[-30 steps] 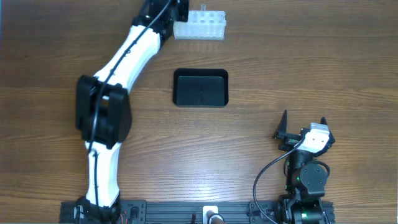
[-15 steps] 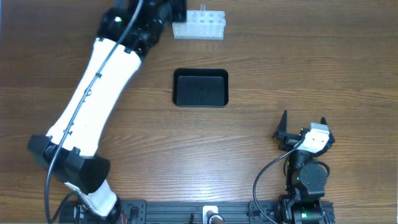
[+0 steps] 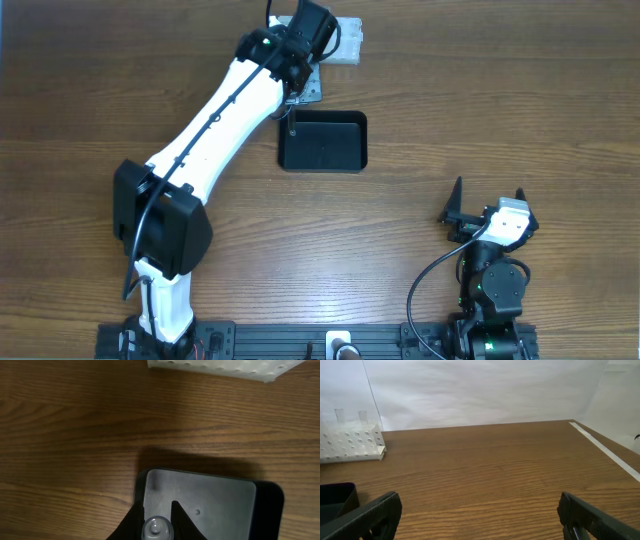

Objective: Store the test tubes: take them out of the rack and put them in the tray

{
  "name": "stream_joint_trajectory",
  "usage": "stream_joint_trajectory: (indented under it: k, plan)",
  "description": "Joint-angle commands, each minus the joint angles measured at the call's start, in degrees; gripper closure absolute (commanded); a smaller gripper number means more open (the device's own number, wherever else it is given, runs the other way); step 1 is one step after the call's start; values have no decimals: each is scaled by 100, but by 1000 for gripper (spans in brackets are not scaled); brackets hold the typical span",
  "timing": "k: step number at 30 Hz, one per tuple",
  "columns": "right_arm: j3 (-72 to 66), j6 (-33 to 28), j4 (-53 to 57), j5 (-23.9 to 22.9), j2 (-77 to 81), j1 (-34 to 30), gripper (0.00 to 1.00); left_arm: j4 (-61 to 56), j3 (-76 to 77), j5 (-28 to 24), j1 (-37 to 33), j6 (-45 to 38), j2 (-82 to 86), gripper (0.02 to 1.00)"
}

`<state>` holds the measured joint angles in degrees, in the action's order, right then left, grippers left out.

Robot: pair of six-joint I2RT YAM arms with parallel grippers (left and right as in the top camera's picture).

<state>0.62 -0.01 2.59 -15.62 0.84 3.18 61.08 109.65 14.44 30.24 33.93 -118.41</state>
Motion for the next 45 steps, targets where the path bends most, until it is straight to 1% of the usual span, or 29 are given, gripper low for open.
stream_joint_trajectory:
  k: [1,12,17,22,23,26,28,29,31,34,36,38,41,45]
  plan:
    - [-33,17,4,-15,-52,-15,7,9,7,26,-7,149,-343,932]
    - [-33,17,2,-15,-52,-15,7,26,7,-13,-9,125,-809,925]
    - [-33,17,2,-15,-52,-15,7,208,7,-210,-20,129,-960,910]
    - [-33,17,4,-15,-52,-15,7,297,7,-566,-90,129,-1095,890]
    - [-33,17,2,-15,-52,-15,7,308,7,-590,-109,129,-1104,858]
    - [-33,17,2,-15,-52,-15,9,310,39,-601,-179,125,-1102,608]
    - [-33,17,2,-15,-52,-15,9,323,129,-586,-234,125,-1069,527]
    - [-33,17,2,-15,-52,-15,7,326,184,-581,-254,125,-1049,514]
    - [-33,17,4,-15,-52,-15,9,326,389,-527,-289,125,-962,446]
    - [-33,17,4,-15,-52,-15,7,308,935,-216,-286,125,-872,408]
    - [-33,17,4,-15,-52,-15,9,199,1495,120,-238,90,-874,354]
    - [-33,17,4,-15,-52,-15,7,-92,1812,328,-184,-127,-879,334]
    - [-33,17,2,-15,-52,-15,7,-721,1926,468,-142,-527,-892,292]
    - [-33,17,4,-15,-52,-15,7,-1471,1928,496,-155,-979,-1108,290]
